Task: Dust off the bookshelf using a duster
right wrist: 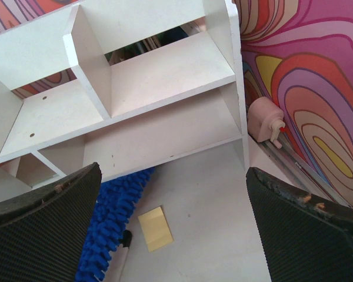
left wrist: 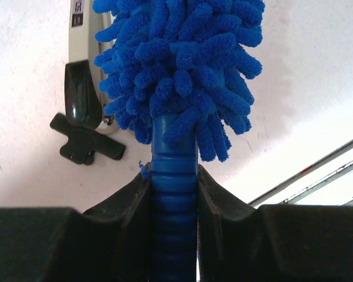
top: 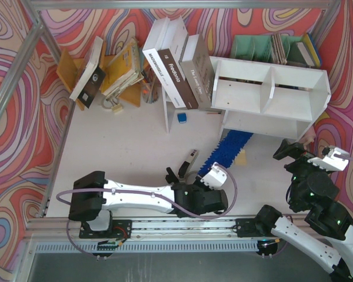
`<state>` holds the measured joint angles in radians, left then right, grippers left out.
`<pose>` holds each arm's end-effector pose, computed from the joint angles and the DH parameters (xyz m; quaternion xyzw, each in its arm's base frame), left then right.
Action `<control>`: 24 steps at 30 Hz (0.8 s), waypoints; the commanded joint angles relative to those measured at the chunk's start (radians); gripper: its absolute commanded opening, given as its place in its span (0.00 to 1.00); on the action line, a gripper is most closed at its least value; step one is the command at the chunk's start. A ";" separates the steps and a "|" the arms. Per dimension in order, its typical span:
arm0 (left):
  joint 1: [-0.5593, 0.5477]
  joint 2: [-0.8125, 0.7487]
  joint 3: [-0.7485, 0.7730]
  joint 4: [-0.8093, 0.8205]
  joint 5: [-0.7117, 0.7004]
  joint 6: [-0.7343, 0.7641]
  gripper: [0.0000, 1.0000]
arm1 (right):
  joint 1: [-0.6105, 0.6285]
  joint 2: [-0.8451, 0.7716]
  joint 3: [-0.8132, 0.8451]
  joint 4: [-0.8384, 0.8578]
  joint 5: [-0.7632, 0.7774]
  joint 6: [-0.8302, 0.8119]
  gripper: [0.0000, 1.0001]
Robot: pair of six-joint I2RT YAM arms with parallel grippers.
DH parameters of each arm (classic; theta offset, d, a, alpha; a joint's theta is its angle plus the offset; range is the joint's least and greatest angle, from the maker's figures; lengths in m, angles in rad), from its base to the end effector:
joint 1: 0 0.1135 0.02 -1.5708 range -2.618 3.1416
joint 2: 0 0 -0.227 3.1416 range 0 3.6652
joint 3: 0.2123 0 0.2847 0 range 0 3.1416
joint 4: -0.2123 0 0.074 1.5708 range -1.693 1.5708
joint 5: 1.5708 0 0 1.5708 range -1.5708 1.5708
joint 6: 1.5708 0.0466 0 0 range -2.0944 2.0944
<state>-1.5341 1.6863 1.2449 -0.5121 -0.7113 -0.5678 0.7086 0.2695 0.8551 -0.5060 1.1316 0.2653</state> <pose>0.0446 -0.3853 0.1852 0.3213 0.8400 -0.0824 0.4294 0.0984 0.0288 0.3852 0.2583 0.6453 -0.0312 0.7183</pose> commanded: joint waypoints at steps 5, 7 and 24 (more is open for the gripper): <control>-0.062 -0.092 -0.005 -0.216 -0.123 -0.196 0.00 | 0.007 -0.010 -0.007 0.015 0.005 -0.005 0.99; -0.072 -0.110 -0.014 -0.272 -0.138 -0.238 0.00 | 0.008 -0.009 -0.007 0.015 0.005 -0.005 0.99; -0.082 -0.056 -0.083 -0.294 0.041 -0.263 0.00 | 0.008 -0.019 -0.007 0.014 0.003 -0.003 0.99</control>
<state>-1.6180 1.6058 1.1843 -0.7837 -0.6827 -0.7898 0.7086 0.2611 0.8551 -0.5060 1.1255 0.2657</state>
